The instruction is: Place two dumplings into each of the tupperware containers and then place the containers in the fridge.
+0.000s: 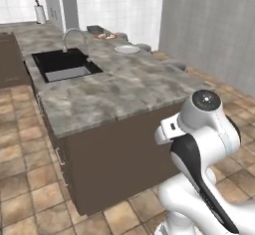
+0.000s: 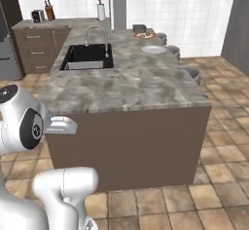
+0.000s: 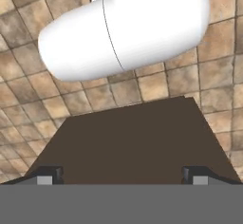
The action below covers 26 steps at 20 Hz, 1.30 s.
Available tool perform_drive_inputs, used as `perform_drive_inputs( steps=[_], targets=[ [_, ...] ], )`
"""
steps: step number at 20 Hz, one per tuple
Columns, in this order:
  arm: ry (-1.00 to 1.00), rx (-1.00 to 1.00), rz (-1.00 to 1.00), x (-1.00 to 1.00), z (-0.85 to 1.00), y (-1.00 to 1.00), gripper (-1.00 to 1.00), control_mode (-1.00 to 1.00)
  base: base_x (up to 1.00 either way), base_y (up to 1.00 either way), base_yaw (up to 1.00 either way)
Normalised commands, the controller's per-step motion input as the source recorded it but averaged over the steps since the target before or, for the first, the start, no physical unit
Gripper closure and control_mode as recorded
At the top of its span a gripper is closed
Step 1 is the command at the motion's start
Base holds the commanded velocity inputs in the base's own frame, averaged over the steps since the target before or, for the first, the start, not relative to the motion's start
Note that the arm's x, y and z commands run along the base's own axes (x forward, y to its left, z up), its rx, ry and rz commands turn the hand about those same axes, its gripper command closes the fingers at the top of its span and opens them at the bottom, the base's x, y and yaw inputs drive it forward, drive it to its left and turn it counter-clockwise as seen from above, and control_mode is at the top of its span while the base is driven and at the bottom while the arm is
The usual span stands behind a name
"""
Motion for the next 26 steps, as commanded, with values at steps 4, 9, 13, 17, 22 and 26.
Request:
perform_drive_inputs(
  steps=[4, 9, 13, 17, 22, 26],
  targets=[
    [0.0, 0.0, 0.0, 0.0, 0.0, 0.0, -1.0, 1.0, 0.57, -0.87, 0.0],
    [0.0, 0.0, 0.0, 0.0, 0.0, 0.0, -1.0, 1.0, 0.61, -0.9, 0.0],
    [0.0, 0.0, 0.0, 0.0, 0.0, 0.0, -1.0, 1.0, 0.66, -0.97, 0.0],
    [0.0, 0.0, 0.0, 0.0, 0.0, 0.0, -1.0, 1.0, 0.64, -1.0, 0.02],
    [0.0, 0.0, 0.0, 0.0, 0.0, 0.0, -1.0, 1.0, 0.59, -1.0, 0.06],
    [0.0, 0.0, 0.0, 0.0, 0.0, 0.0, -1.0, 1.0, 0.57, -0.97, 0.1]
  ],
)
